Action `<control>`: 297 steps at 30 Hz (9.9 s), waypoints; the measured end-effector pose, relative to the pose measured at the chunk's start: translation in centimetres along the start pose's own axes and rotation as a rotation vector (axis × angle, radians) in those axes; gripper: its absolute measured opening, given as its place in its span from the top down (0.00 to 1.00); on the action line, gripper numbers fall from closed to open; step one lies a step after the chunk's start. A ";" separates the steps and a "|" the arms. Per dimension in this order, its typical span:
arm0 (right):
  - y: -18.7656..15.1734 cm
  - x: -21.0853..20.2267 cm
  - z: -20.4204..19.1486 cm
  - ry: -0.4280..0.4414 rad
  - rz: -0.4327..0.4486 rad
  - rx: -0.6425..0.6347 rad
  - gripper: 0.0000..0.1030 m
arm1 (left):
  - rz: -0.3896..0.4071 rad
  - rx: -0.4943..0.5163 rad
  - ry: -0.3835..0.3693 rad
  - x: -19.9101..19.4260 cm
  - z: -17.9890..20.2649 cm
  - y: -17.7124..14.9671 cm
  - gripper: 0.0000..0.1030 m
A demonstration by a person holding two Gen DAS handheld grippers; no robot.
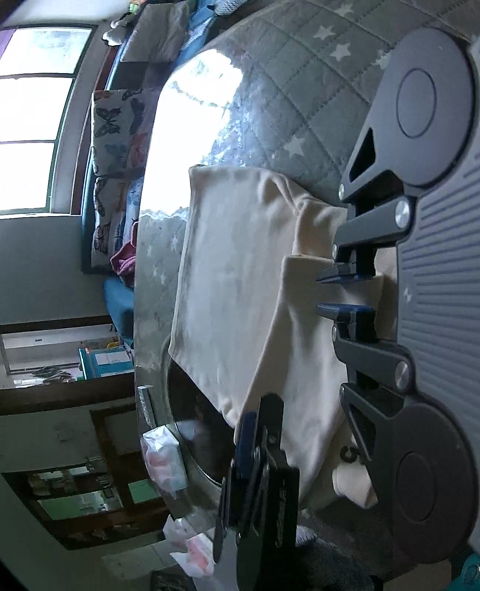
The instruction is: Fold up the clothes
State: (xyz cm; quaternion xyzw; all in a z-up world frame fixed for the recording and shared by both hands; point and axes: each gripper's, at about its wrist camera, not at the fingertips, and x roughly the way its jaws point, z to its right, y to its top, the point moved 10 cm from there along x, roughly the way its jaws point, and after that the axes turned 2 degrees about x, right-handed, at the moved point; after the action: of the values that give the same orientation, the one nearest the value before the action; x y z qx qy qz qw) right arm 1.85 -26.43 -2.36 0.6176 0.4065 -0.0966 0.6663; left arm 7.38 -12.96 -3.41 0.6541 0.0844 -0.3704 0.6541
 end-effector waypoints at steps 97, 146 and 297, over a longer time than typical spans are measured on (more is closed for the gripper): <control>-0.3 -1.6 -3.8 0.075 -0.017 -0.322 0.89 | 0.049 0.576 0.049 -5.7 1.4 -7.3 0.91; 5.9 6.2 2.1 0.085 -0.070 -0.110 0.88 | -0.019 0.272 0.037 3.4 -5.5 2.0 0.94; 1.3 2.1 -4.5 0.078 -0.001 -0.132 0.88 | 0.002 -0.044 0.040 -3.1 -4.2 -2.7 0.88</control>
State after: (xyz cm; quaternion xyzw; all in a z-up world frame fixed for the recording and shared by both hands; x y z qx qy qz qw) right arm 2.15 -21.30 -2.33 0.5755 0.4381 -0.0457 0.6891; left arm 5.17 -7.58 -4.30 0.6468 0.1049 -0.3544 0.6671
